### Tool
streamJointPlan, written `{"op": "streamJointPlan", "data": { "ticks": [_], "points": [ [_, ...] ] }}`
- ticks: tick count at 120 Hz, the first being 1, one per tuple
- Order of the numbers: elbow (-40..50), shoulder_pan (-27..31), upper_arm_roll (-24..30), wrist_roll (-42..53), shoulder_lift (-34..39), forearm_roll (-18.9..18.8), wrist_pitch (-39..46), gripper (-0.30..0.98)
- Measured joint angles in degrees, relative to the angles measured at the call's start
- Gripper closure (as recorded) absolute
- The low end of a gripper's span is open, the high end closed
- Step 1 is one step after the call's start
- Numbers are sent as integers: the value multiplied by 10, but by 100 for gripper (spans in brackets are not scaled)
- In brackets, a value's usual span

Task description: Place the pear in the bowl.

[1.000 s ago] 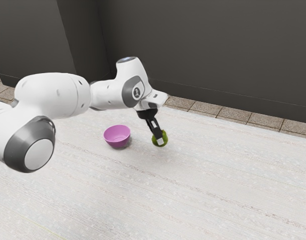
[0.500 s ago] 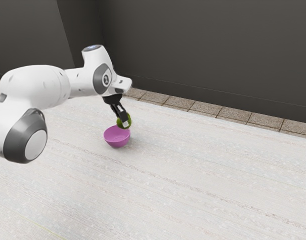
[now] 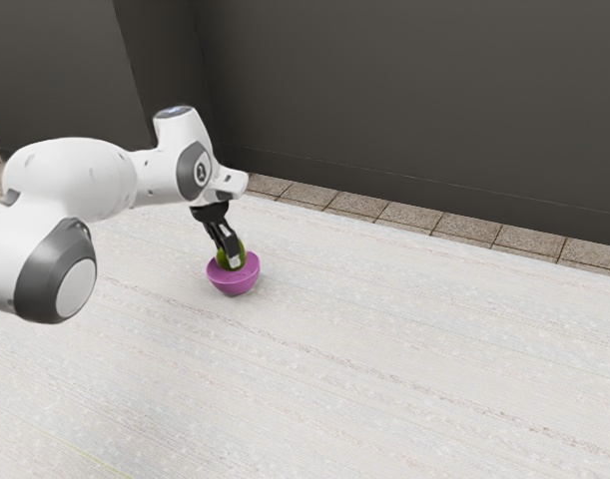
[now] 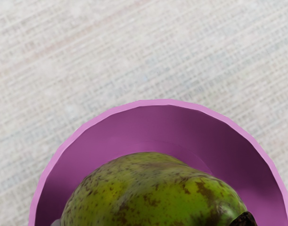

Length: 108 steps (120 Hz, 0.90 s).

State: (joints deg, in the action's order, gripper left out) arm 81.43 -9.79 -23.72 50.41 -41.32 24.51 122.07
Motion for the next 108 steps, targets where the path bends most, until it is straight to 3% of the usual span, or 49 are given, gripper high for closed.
{"op": "streamJointPlan", "data": {
  "ticks": [33, 51, 92, 108],
  "points": [
    [0, -8, -3, 3, 5, 1, -3, 11],
    [6, -29, -10, 2, 52, -16, -10, 5],
    [9, -121, -8, -111, 214, -172, -126, 1],
    [18, -142, -7, -184, 256, -205, -178, 1]
  ]
}}
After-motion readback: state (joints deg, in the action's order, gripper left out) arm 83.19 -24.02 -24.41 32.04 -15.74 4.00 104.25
